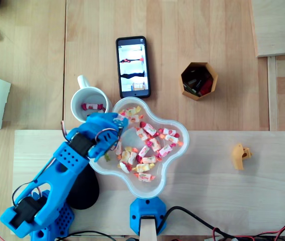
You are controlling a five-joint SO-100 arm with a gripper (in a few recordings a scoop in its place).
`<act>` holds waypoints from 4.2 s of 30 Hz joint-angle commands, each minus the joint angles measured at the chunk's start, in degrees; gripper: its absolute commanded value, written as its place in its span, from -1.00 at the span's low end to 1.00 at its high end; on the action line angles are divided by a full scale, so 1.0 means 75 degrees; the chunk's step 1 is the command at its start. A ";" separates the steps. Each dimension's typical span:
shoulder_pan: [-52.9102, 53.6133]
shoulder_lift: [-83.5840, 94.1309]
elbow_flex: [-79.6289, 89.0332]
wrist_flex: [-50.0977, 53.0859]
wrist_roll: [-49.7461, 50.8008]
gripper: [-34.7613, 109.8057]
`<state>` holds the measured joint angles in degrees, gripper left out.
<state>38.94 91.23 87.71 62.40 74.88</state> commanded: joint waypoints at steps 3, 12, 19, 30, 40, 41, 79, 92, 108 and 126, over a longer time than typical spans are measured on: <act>-0.0305 0.1172 -0.0211 -0.0047 0.0105 -0.56; -0.1266 0.2953 -0.0070 -0.0047 -0.0891 -0.56; -0.2391 0.3293 -0.0047 -0.0187 -0.3340 -0.56; -0.2590 0.3094 0.1184 -0.0738 -0.5438 -0.56; -0.2320 0.3129 0.2813 -0.2590 -0.5426 -0.56; -0.2320 0.3129 0.2918 -0.2684 -0.5426 -0.56; -0.2309 0.3211 0.4160 -0.3012 -0.5426 -0.56; -0.2309 0.3211 0.4078 -0.3023 -0.5426 -0.39; -0.2367 0.3199 0.4066 -0.3023 -0.5426 -0.35; -0.2320 0.3187 0.4184 -0.3035 -0.5414 -0.35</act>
<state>20.74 113.20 119.71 39.90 34.10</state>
